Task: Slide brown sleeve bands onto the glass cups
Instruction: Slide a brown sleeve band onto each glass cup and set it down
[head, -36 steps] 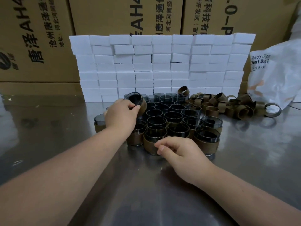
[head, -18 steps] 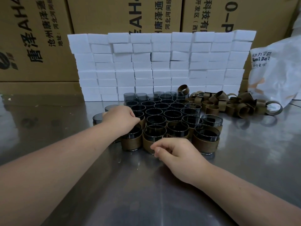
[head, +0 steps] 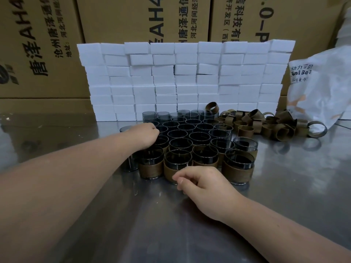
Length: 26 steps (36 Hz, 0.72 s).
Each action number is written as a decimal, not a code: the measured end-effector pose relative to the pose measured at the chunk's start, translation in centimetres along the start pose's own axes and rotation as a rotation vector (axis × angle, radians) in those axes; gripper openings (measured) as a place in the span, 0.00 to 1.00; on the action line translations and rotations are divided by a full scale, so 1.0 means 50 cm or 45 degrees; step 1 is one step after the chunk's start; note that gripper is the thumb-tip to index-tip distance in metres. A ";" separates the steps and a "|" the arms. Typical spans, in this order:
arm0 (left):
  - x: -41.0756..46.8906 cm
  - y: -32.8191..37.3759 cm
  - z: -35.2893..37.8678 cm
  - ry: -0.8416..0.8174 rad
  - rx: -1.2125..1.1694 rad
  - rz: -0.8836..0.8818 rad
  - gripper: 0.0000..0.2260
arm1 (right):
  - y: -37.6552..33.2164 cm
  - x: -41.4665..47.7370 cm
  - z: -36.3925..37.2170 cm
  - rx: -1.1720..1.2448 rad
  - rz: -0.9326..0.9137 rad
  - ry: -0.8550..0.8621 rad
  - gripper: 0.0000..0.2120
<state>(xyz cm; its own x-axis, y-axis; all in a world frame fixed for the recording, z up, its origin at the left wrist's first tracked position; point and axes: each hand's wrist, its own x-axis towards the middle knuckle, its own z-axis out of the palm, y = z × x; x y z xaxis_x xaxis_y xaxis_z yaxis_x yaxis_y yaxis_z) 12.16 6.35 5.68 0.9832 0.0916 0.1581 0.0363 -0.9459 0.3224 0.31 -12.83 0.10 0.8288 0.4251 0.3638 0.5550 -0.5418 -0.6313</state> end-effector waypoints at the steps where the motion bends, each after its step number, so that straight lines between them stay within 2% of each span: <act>1: 0.005 0.000 0.001 -0.021 -0.020 -0.014 0.13 | 0.000 0.000 0.000 0.001 -0.004 0.002 0.09; 8: 0.016 0.019 0.002 -0.131 -0.176 -0.031 0.11 | -0.003 -0.002 -0.002 -0.005 -0.013 -0.003 0.09; 12: 0.022 0.032 0.007 -0.173 -0.052 0.026 0.15 | -0.004 -0.002 -0.002 -0.015 -0.025 0.002 0.09; 19: 0.030 0.045 0.019 -0.161 0.019 0.059 0.12 | 0.000 0.001 0.000 -0.022 -0.038 0.006 0.09; 26: 0.036 0.038 0.021 -0.188 0.113 0.120 0.20 | -0.003 -0.001 0.000 -0.021 -0.023 -0.010 0.10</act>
<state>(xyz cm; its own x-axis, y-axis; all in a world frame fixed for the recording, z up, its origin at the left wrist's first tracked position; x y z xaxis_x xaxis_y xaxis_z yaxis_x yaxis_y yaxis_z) 14.20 4.38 5.60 0.9983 -0.0392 0.0428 -0.0480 -0.9725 0.2279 0.19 -12.76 0.19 0.8182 0.4404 0.3696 0.5708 -0.5458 -0.6134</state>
